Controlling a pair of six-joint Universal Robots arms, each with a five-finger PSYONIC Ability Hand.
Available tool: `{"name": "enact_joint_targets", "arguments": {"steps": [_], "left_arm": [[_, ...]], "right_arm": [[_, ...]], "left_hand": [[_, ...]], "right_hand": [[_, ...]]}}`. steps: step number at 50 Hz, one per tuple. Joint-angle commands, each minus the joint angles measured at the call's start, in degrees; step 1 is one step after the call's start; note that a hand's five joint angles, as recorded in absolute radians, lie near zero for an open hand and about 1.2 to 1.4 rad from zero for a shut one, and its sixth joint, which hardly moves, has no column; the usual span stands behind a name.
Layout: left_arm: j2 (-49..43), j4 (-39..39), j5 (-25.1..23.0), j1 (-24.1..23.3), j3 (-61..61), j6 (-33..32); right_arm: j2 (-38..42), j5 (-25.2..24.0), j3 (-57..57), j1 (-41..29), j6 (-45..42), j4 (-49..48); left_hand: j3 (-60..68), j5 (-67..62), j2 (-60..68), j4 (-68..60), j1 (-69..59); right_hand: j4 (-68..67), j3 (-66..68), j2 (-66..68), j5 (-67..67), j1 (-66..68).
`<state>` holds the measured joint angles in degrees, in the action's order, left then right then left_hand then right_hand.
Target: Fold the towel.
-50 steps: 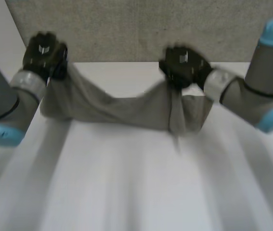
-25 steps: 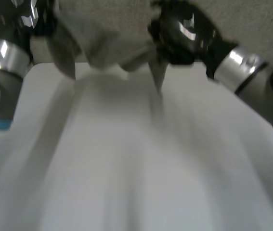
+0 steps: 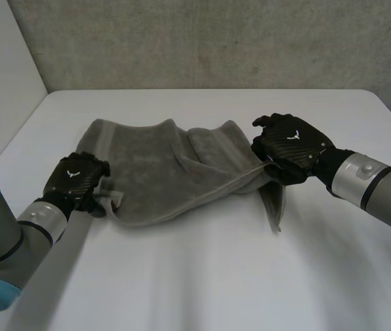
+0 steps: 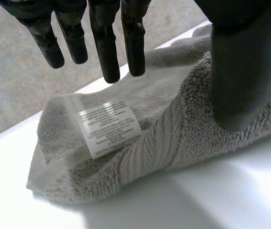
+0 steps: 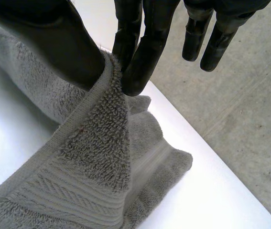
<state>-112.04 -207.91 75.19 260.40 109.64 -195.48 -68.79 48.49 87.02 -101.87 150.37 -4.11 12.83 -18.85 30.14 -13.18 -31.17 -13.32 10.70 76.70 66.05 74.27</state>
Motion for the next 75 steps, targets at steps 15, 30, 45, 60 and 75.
{"name": "enact_joint_targets", "arguments": {"steps": [15, 30, 45, 60, 75], "left_arm": [[3.9, 0.1, -0.9, -4.2, 1.0, -0.1], [4.4, 10.4, -10.9, -3.6, 0.6, -15.8], [2.4, 11.0, -10.4, -0.3, 0.4, -19.1], [2.5, 12.2, -10.8, 0.2, 0.8, -19.1], [1.9, 14.8, -14.5, -1.8, 1.2, -19.1]], "right_arm": [[1.3, 0.1, -0.8, 0.4, 2.1, 0.2], [1.9, 0.6, -1.3, 0.3, 2.2, 0.2], [2.0, 0.6, -1.3, 0.4, 2.6, 0.3], [2.1, 8.0, -1.8, 0.3, 6.3, -0.3], [3.3, 8.5, -2.6, 0.4, 9.9, -0.1]], "left_hand": [[-2.8, 6.7, -8.0, 3.2, 9.0], [-2.8, 6.5, -7.8, 3.2, 8.8], [-2.8, 5.7, -7.0, 3.2, 8.0], [-2.8, 5.2, -6.5, 3.2, 7.5], [-2.8, 3.2, -4.5, 3.2, 5.5]], "right_hand": [[3.3, -0.7, 3.3, 3.9, 5.7], [3.3, -0.7, 3.3, 3.9, 5.7], [3.3, -0.7, 3.3, 3.9, 5.7], [3.3, -0.7, 3.3, 3.9, 5.7], [3.3, -0.7, 3.3, 3.9, 5.7]]}}
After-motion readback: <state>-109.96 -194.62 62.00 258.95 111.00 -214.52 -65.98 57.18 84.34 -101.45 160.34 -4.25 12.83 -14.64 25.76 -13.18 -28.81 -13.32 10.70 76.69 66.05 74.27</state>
